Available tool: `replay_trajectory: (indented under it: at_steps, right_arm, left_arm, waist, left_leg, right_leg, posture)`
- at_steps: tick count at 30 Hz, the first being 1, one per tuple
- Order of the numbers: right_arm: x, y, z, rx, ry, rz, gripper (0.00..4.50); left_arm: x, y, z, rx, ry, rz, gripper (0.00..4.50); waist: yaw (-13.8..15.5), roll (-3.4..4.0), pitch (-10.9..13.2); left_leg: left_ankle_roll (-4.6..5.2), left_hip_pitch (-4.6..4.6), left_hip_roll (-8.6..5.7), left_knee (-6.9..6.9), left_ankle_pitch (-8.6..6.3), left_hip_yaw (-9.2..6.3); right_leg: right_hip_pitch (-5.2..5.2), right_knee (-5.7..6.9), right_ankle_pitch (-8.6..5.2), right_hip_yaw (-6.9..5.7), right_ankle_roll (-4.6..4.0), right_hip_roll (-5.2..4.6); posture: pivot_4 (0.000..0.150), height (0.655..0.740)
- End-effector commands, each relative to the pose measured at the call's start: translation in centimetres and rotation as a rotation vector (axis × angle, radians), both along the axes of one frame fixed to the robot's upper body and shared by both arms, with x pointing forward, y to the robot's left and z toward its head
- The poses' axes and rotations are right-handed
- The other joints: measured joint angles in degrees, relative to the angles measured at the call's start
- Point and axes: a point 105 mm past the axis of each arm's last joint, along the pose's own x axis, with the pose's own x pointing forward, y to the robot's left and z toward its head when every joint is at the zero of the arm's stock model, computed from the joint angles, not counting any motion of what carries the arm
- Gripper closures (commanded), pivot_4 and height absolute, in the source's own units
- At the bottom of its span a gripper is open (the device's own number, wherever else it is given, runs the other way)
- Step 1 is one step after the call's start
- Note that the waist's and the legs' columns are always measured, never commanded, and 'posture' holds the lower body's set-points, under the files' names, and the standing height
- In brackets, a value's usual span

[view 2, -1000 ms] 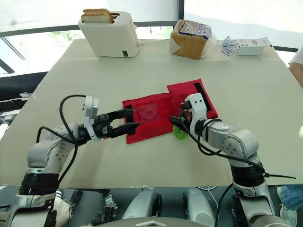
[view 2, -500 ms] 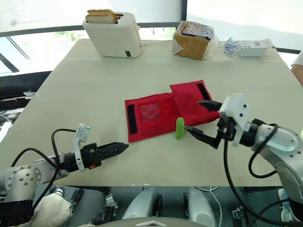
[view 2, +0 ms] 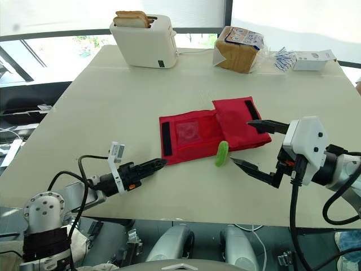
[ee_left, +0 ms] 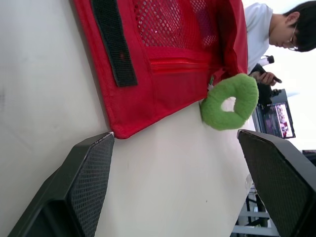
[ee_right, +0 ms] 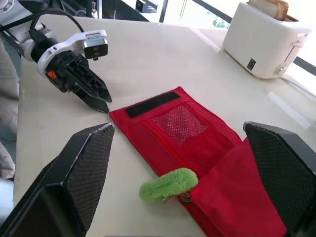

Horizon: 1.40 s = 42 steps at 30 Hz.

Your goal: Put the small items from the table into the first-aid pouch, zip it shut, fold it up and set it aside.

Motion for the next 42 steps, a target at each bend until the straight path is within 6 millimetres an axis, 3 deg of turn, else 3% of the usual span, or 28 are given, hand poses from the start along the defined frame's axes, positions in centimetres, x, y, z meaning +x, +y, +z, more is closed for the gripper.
replay_trajectory:
  at_steps: [1,4,10,19,25,28,32,42]
  right_arm:
    - [-0.5,0.1,1.1,-0.006,-0.057,-0.004,0.02]
    - [-0.5,0.0,1.2,-0.007,-0.058,-0.009,0.02]
    - [-0.5,-0.1,1.2,-0.001,-0.059,-0.016,0.02]
    - [-0.6,-0.2,1.2,-0.001,-0.052,-0.019,0.02]
    - [-0.7,-0.3,1.4,0.002,-0.055,-0.033,0.02]
    - [-0.8,-0.4,1.4,-0.002,-0.057,-0.043,0.02]
    - [-0.9,-0.5,1.5,-0.003,-0.061,-0.056,0.02]
    - [-0.9,-0.8,1.5,-0.015,-0.05,-0.063,0.02]
  left_arm:
    - [0.3,-0.6,0.3,-0.068,0.043,0.042,0.25]
    - [1.0,-0.5,1.2,-0.054,0.025,0.083,0.25]
    - [2.8,0.0,2.3,0.155,-0.055,0.157,0.25]
    - [5.0,-0.8,1.0,0.287,-0.092,0.166,0.25]
    - [5.8,-3.7,2.6,0.004,-0.084,0.148,0.25]
    - [5.5,-3.8,3.4,-0.123,-0.073,0.138,0.25]
    - [4.3,-4.3,2.9,-0.175,-0.054,0.128,0.25]
    - [2.3,-4.4,1.2,-0.113,0.005,0.042,0.25]
  waist:
    - [-0.03,0.0,0.0]
    - [-0.03,0.0,0.01]
    - [-0.31,-0.03,0.02]
    - [-0.3,-0.03,0.02]
    - [-0.12,-0.05,0.02]
    - [-0.36,-0.09,0.04]
    - [-0.51,-0.09,0.04]
    - [-0.42,-0.09,0.04]
  left_leg:
    - [0.0,0.0,0.01,0.0,0.0,0.0]
    - [-0.02,0.0,0.01,0.0,0.01,-0.01]
    - [-0.04,-0.01,-0.01,0.0,0.02,0.0]
    - [-0.05,-0.01,-0.02,0.0,0.04,0.04]
    - [-0.05,-0.03,-0.04,0.02,0.03,0.03]
    - [-0.05,-0.04,-0.03,0.03,0.03,0.02]
    - [-0.05,-0.03,-0.02,0.03,0.03,0.04]
    - [-0.05,-0.04,-0.02,0.03,0.03,0.02]
  right_leg:
    - [0.0,0.01,0.0,0.0,0.0,0.0]
    - [0.0,0.0,0.0,-0.01,0.0,0.0]
    - [0.0,0.01,0.0,-0.02,-0.01,0.02]
    - [0.0,0.0,0.0,0.01,-0.01,0.04]
    - [0.01,-0.01,0.0,0.01,0.0,0.02]
    - [0.01,-0.01,0.0,-0.01,0.0,0.03]
    - [0.01,0.0,0.0,0.01,0.0,0.03]
    - [0.01,-0.01,0.0,0.0,0.0,0.04]
  posture:
    - [0.15,0.74]
    - [0.15,0.74]
    - [0.15,0.74]
    - [0.15,0.74]
    - [0.15,0.74]
    - [0.15,0.74]
    - [0.15,0.74]
    - [0.15,0.74]
